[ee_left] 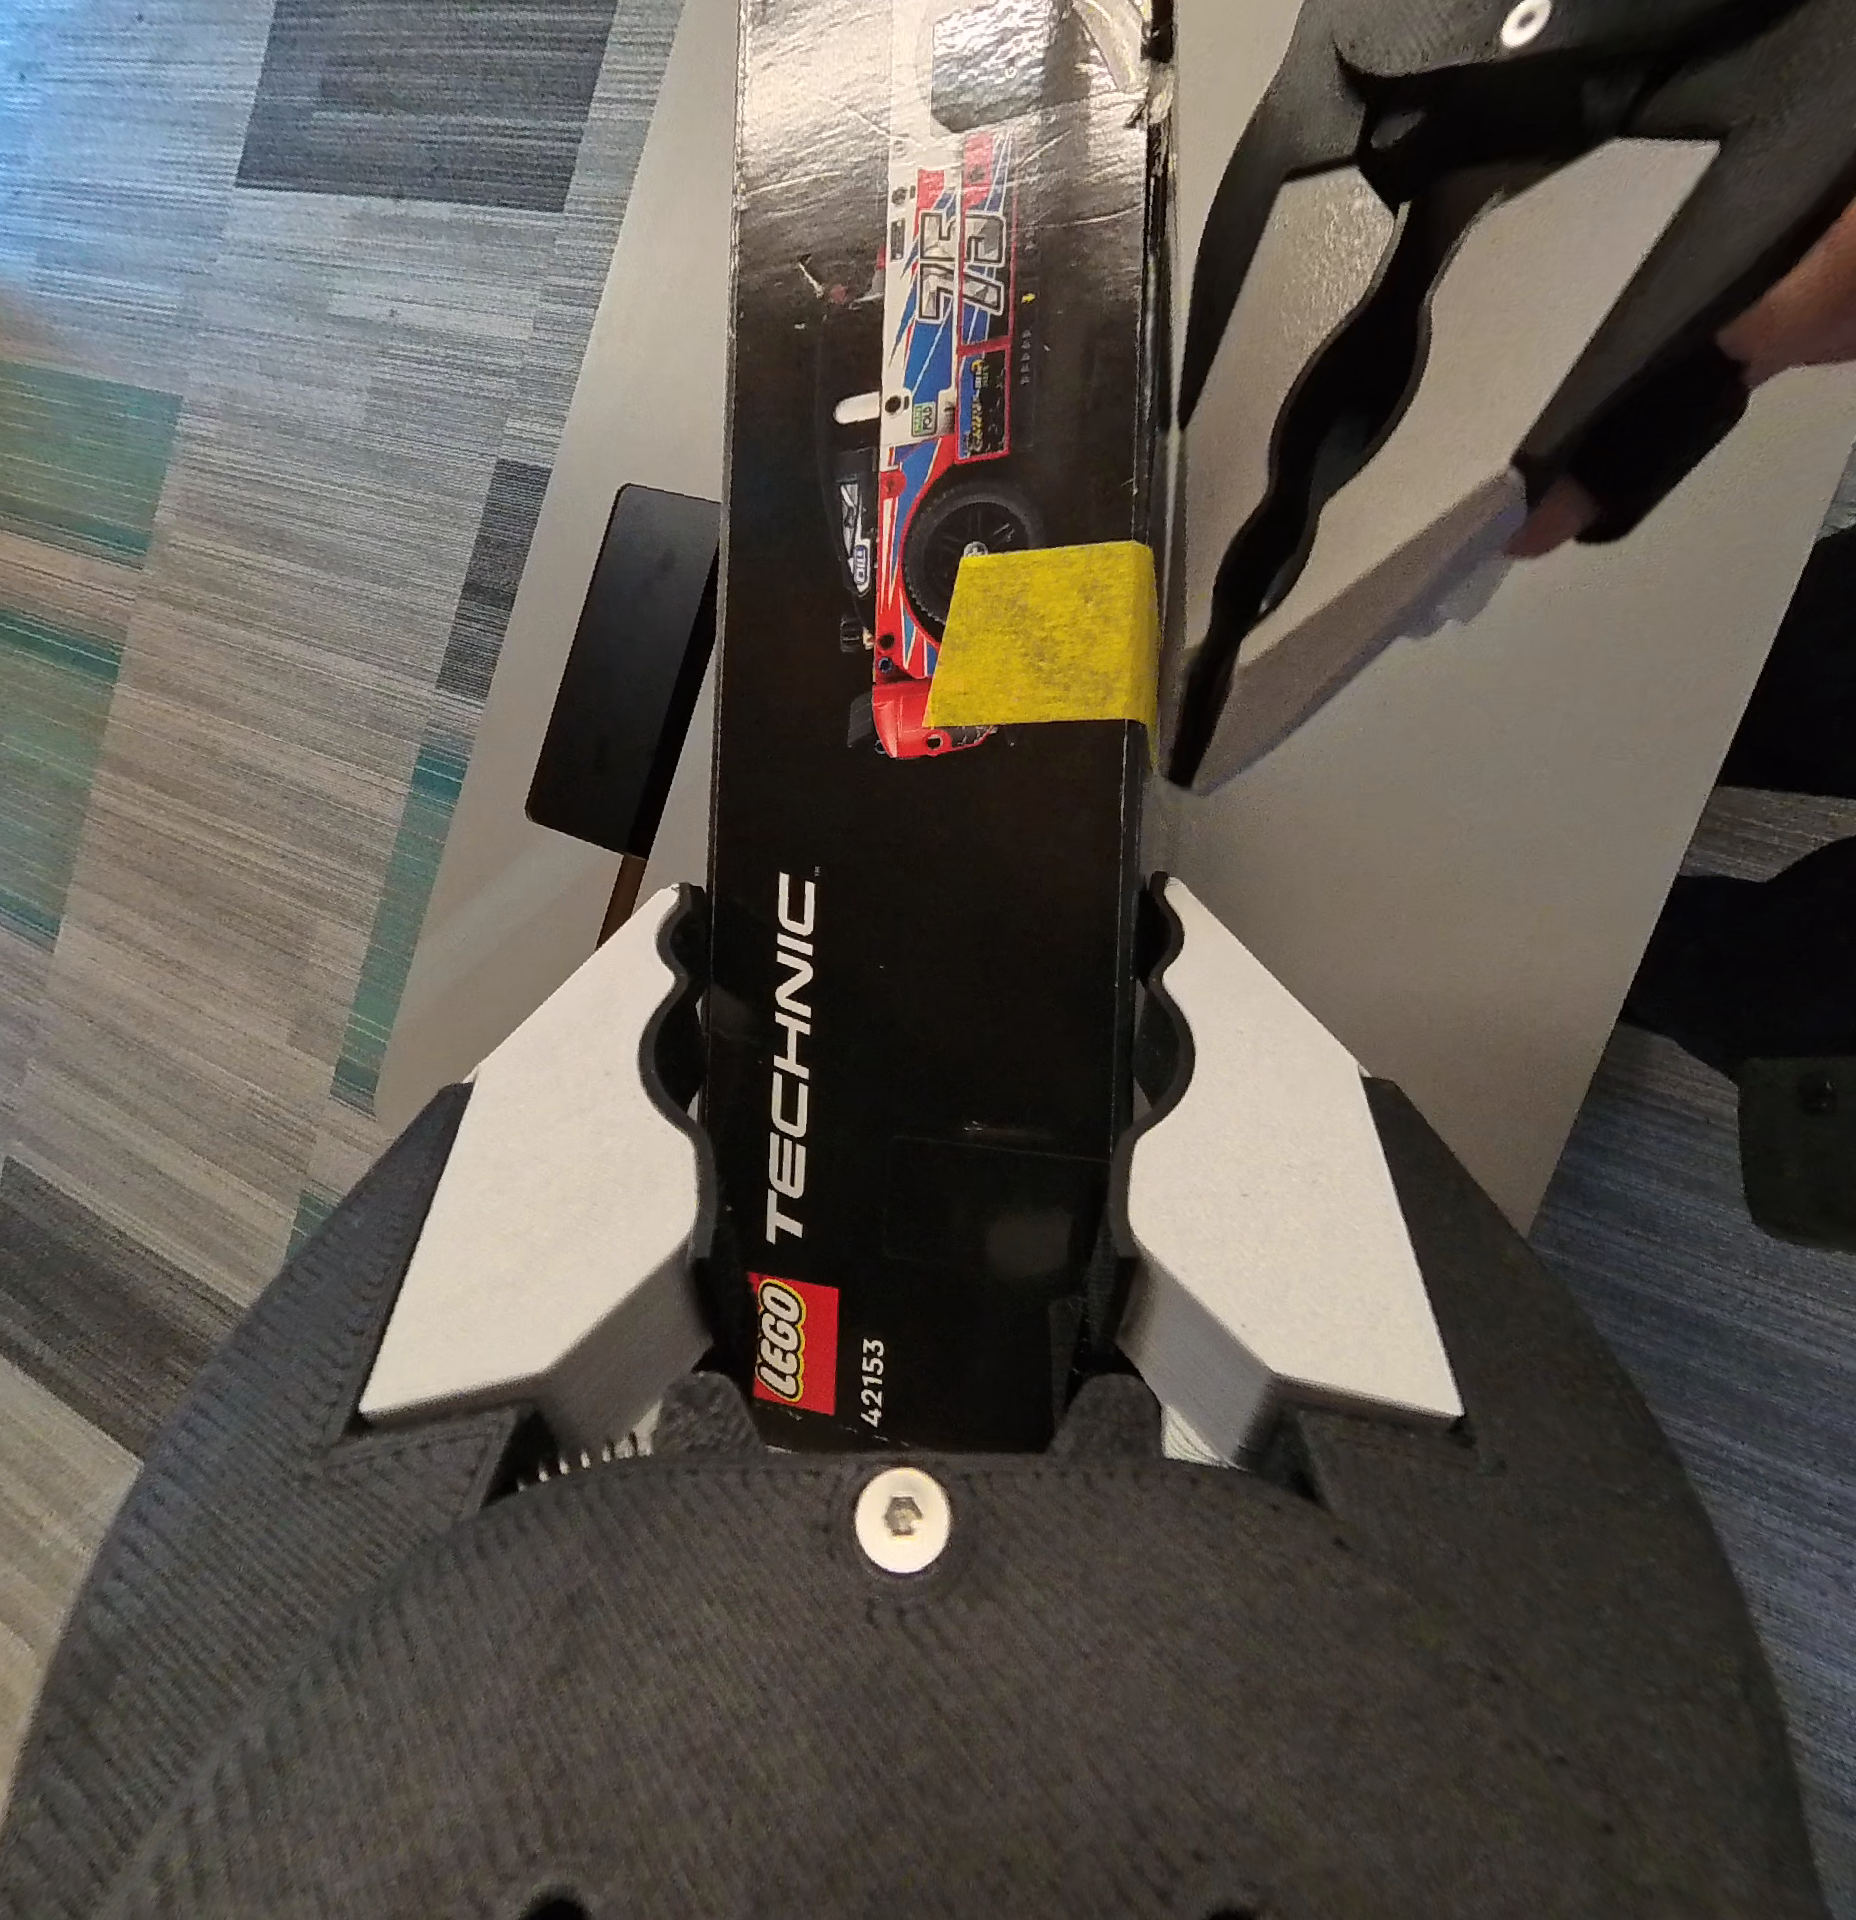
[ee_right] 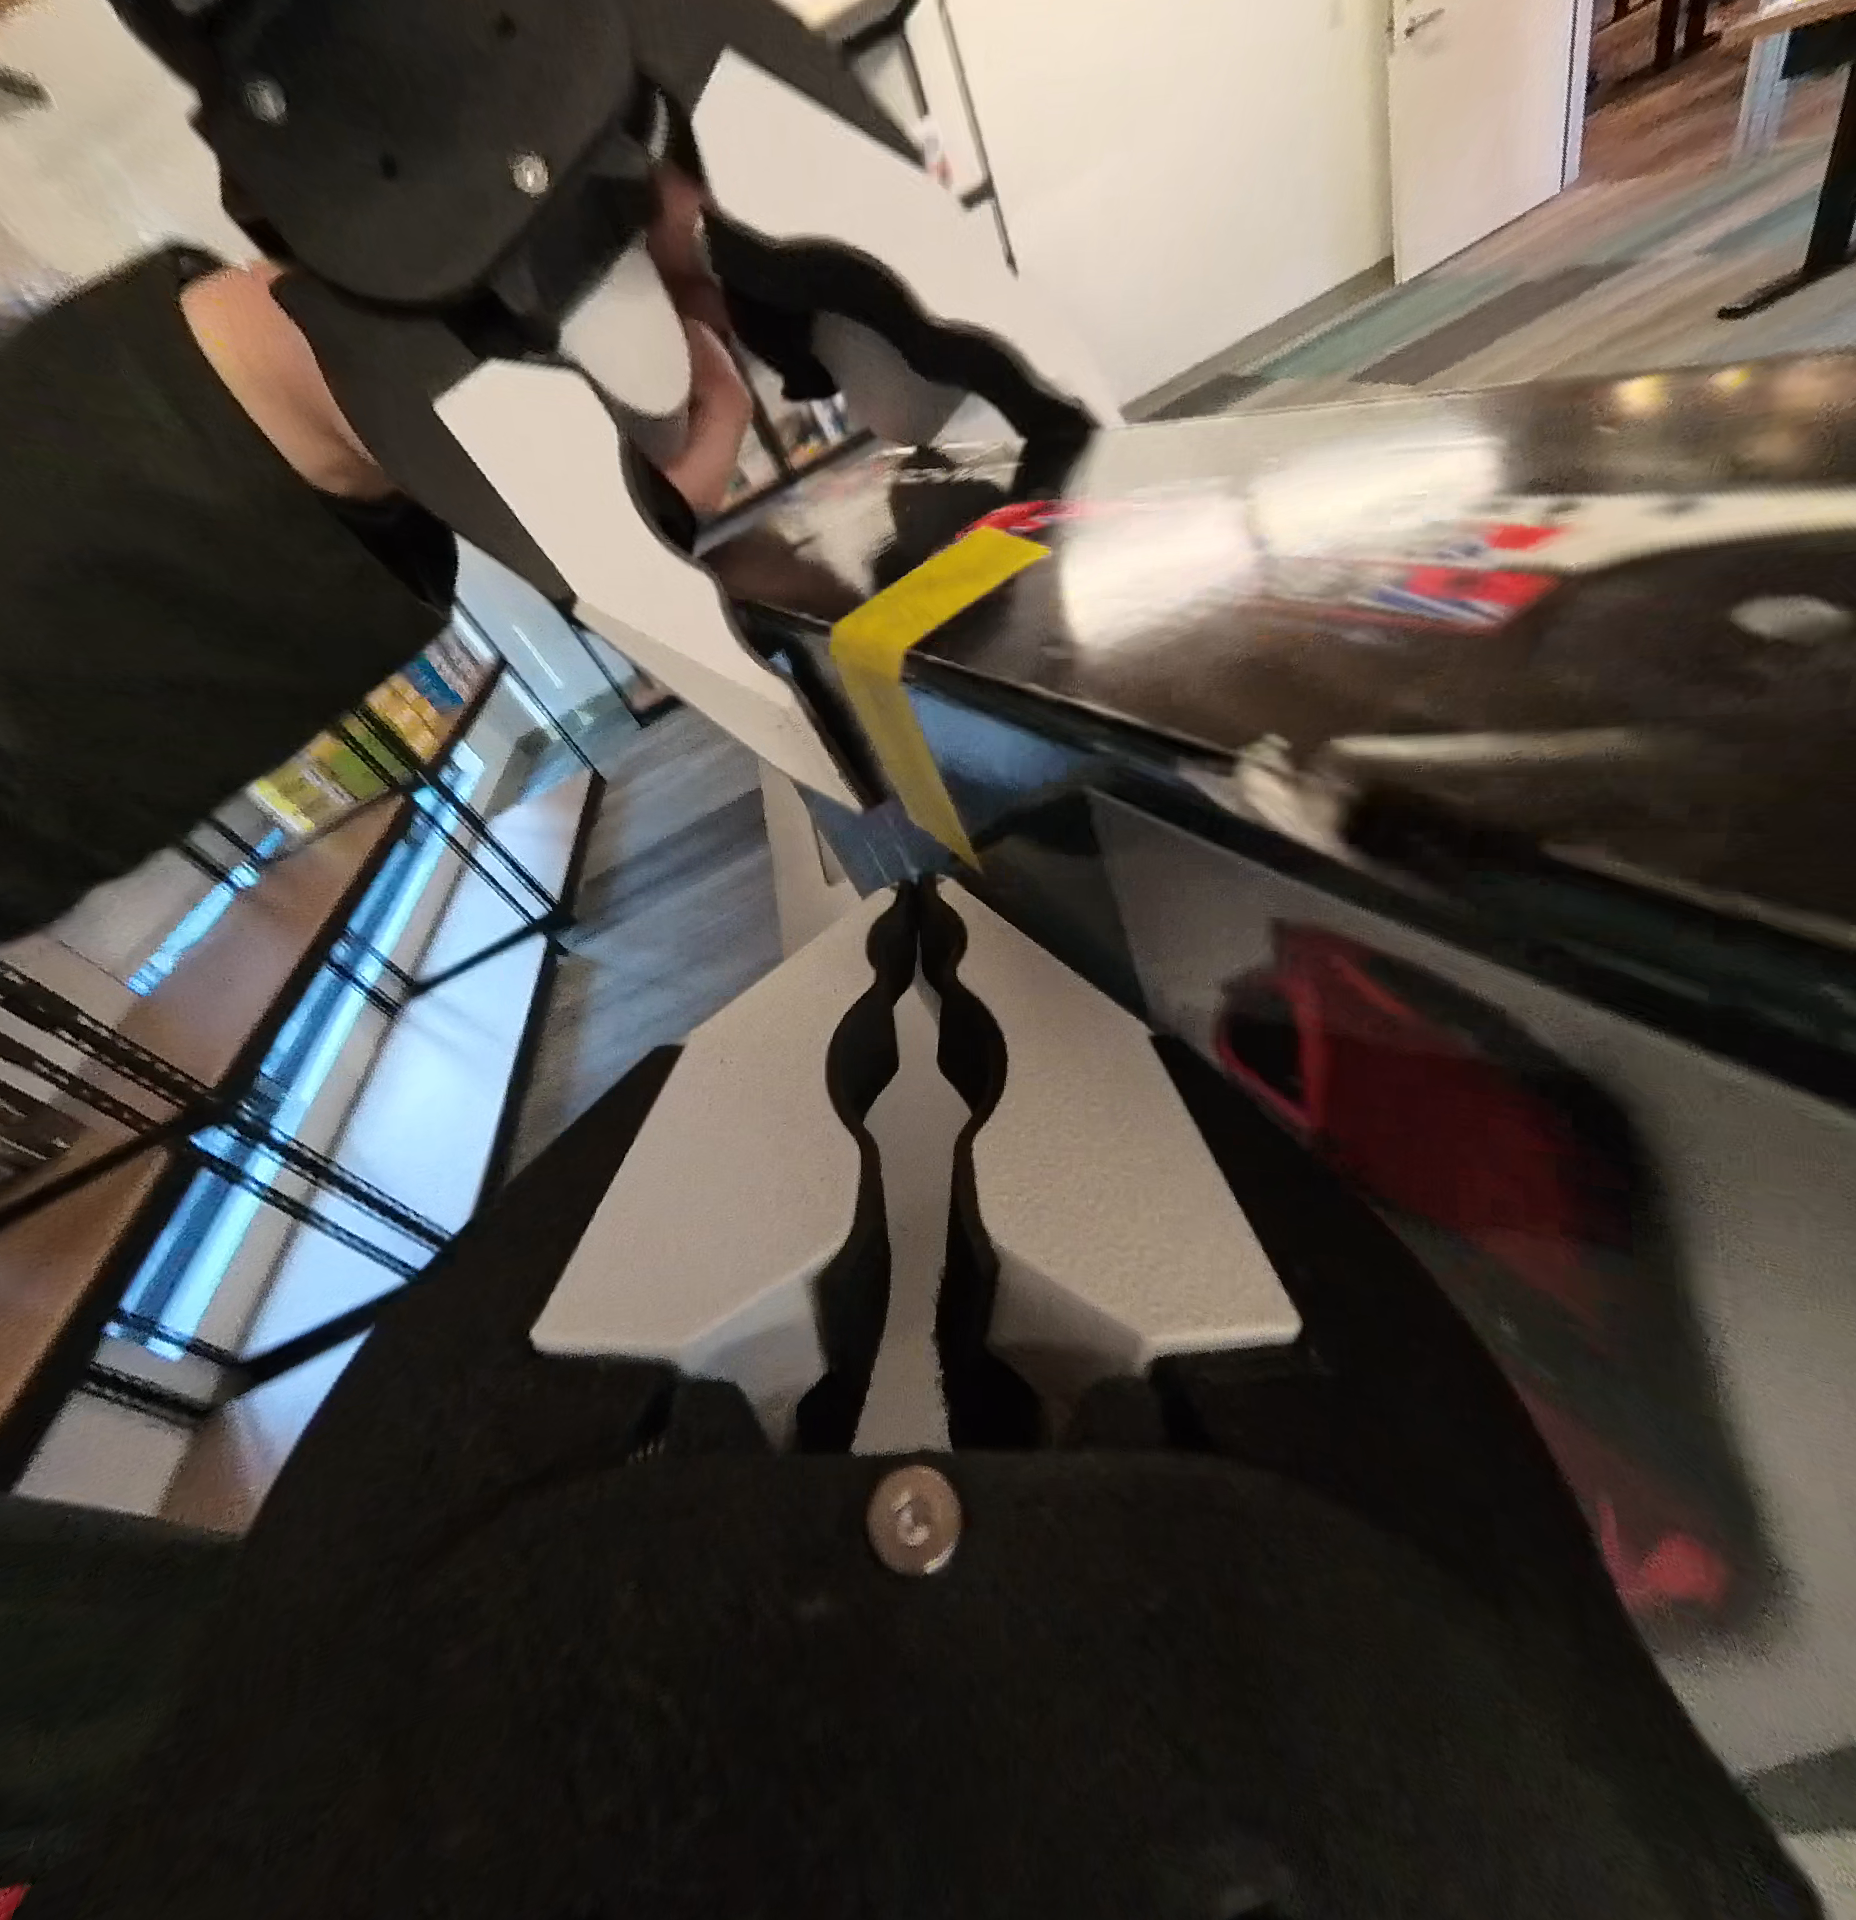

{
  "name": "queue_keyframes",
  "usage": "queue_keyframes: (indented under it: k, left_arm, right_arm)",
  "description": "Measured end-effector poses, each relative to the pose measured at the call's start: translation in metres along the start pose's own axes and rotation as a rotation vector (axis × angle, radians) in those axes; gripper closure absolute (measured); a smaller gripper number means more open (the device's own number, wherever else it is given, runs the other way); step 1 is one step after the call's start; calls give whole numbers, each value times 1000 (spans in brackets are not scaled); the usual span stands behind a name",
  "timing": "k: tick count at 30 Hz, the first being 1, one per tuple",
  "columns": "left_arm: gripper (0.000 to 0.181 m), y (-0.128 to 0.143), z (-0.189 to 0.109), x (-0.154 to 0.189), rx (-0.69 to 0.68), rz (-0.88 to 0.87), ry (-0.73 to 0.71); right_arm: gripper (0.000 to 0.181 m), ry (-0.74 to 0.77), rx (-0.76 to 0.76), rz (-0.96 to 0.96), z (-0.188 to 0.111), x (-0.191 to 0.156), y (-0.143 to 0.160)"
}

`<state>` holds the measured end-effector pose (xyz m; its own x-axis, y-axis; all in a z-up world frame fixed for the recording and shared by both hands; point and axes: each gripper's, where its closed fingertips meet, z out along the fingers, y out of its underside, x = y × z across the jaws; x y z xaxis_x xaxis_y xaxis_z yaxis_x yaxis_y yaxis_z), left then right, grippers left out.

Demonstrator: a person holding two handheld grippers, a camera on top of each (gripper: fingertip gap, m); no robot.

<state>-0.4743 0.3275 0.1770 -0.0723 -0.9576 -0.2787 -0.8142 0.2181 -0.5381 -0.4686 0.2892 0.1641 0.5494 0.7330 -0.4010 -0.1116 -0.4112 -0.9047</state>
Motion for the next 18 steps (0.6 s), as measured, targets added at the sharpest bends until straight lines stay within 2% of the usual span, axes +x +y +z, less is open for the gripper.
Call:
queue_keyframes:
  k: [3, 9, 12, 14, 16, 18]
  left_arm:
    - [97, 0, 0, 1, 1, 4, 0]
    - [97, 0, -1, 1, 0, 1, -2]
    - [97, 0, -1, 2, -1, 6, -3]
    - [97, -1, -1, 4, -3, 6, -7]
    - [97, 0, -1, 3, 1, 4, -9]
    - [97, 0, -1, 2, -3, 0, -10]
  right_arm:
    - [181, -17, 66, 2, -9, -3, -13]
    - [181, -19, 21, -126, -10, -15, -38]
    - [181, 10, 99, -49, -18, -9, -60]
    - [181, -47, 140, 57, -21, -15, -78]
    - [181, -15, 36, 137, -12, -11, -73]
    - [181, 75, -103, 109, -3, -4, -60]
